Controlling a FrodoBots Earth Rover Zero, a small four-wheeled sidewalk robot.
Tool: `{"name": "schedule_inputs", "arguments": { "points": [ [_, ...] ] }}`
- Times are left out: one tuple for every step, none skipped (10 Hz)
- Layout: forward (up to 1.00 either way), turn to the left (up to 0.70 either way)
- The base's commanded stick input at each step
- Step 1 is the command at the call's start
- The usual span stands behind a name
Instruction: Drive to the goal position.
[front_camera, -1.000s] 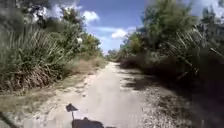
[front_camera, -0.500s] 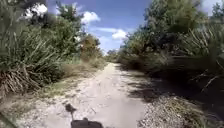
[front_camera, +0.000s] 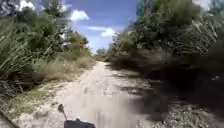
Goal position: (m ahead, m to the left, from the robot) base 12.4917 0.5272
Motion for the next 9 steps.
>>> {"name": "schedule_inputs", "arguments": {
  "points": [
    [0.85, 0.00],
    [0.85, 0.00],
    [0.85, 0.00],
    [0.85, 0.00],
    [0.85, 0.00],
    [0.85, 0.00],
    [0.85, 0.00],
    [0.85, 0.01],
    [0.85, 0.34]
  ]
}}
